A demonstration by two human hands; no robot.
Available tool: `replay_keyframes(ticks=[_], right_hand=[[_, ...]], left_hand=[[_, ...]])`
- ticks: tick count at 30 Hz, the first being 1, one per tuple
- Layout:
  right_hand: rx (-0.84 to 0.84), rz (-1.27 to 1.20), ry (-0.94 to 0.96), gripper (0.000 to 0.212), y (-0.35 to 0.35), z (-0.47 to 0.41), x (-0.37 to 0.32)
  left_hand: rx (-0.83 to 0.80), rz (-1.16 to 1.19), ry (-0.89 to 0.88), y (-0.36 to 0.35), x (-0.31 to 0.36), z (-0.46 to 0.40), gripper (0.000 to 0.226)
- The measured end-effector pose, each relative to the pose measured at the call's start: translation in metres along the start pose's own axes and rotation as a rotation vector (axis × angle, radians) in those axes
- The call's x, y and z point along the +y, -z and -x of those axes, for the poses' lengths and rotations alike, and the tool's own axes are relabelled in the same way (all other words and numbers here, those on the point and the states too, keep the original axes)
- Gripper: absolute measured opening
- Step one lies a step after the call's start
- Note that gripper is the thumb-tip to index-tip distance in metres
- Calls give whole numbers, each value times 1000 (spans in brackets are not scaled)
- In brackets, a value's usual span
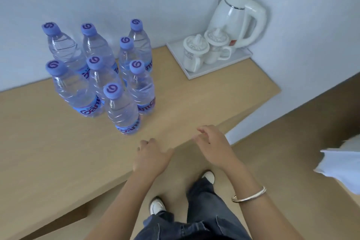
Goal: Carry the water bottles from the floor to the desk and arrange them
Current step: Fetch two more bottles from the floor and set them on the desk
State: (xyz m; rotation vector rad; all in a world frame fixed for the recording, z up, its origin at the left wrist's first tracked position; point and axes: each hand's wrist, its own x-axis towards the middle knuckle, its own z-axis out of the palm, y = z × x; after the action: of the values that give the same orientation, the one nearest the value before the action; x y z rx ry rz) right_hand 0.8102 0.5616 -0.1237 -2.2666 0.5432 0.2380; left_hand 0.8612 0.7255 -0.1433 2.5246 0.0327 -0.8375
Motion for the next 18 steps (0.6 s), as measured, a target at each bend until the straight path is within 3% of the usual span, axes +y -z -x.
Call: replay_keyframes(ticks=[4,10,18], right_hand=[[120,-59,-86,40,32,20,26],[286,-60,-192,40,91,44,86],[419,-91,-368,40,185,82,200]], left_hand=[[-22,-25,-256,-11,58,5,60],[-85,-122,-499,-49,149,19,53],[-240,-238,-679,-144,260,57,47]])
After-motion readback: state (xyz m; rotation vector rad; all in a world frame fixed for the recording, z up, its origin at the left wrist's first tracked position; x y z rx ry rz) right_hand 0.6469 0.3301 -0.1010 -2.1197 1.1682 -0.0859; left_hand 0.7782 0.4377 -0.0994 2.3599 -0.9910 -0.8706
